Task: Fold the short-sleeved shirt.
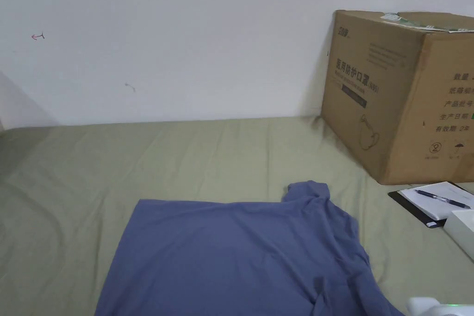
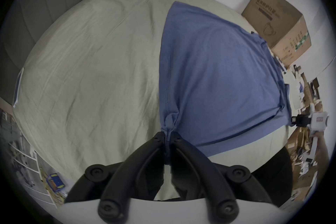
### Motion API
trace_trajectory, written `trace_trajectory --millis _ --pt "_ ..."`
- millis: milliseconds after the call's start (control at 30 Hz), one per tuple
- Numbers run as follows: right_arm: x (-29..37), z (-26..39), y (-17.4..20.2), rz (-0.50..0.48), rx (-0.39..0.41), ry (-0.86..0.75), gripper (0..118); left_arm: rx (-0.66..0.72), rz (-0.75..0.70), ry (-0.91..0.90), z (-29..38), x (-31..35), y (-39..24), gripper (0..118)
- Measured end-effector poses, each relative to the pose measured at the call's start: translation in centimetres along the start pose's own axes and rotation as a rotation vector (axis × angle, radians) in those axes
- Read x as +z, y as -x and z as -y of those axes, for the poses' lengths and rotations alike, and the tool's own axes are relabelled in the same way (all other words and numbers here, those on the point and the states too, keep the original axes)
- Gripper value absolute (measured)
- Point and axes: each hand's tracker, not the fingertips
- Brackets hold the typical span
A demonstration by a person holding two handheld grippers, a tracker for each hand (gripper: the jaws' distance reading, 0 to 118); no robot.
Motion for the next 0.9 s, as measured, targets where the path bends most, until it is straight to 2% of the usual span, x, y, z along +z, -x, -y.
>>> trace_trajectory --millis 33,67,100,133,167,200,267,433,467,533,567,633,667,700,733,767,833,900 --pt "-0.1 0.0 0.0 0.006 -0.008 0.0 10 -0.007 -0.005 0.005 -0.1 -0.2 -0.2 9" --pt "0.1 0.2 -0.1 0.02 -0.018 -0.004 25 -0.019 -0.026 0.016 -0.2 -0.2 -0.3 27" --pt "0.3 0.3 -0.3 0.038 -0.02 -0.01 45 -0.034 -0.062 0.028 -0.1 -0.2 -0.3 64" --pt "0.7 0.5 -0.6 0.035 -0.023 -0.021 66 -0.048 -0.07 0.026 -0.1 0.1 -0.1 93" --pt "1.3 0.6 -1.1 0.025 -0.032 -0.039 94 -0.049 -0.062 -0.005 0.1 0.7 0.1 112" --pt "1.8 0.8 -1.6 0.018 -0.042 -0.042 118 -0.063 -0.057 -0.048 0.0 1.9 0.4 117" --pt "4.1 1.1 -2.1 -0.014 -0.082 -0.128 112 -0.071 -0.038 -0.105 -0.1 4.0 0.6 117" --pt "9.8 2.0 -2.3 -0.077 -0.112 -0.299 112 -0.024 0.038 -0.246 -0.3 10.8 0.3 117" --pt "11.3 2.3 -1.7 -0.12 -0.115 -0.353 111 -0.004 0.067 -0.291 0.0 12.2 0.0 116" --pt "14.1 3.9 -0.4 -0.243 -0.133 -0.548 104 0.016 0.175 -0.431 1.1 15.4 -1.0 100" --pt "15.3 4.9 0.4 -0.282 -0.136 -0.658 95 0.03 0.202 -0.532 2.2 16.7 -1.5 86" --pt "17.1 6.5 2.0 -0.3 -0.118 -0.825 51 0.016 0.223 -0.676 3.7 18.3 -2.3 40" --pt "17.9 7.3 3.1 -0.275 -0.1 -0.908 33 -0.006 0.216 -0.761 4.7 19.0 -2.9 16" --pt "18.5 8.1 4.2 -0.237 -0.083 -0.984 24 -0.039 0.181 -0.855 5.8 19.7 -3.6 9" --pt "18.8 8.5 5.0 -0.211 -0.077 -1.042 24 -0.061 0.145 -0.928 6.7 20.0 -4.3 9" --pt "19.0 9.2 5.7 -0.19 -0.086 -1.113 1 -0.074 0.102 -1.004 7.5 19.9 -4.5 0" --pt "19.2 10.1 6.4 -0.219 -0.071 -1.187 0 -0.087 0.127 -1.099 8.8 20.4 -5.1 0" --pt "19.6 10.3 6.8 -0.176 -0.04 -1.212 0 -0.125 0.097 -1.137 9.6 20.6 -5.9 0"
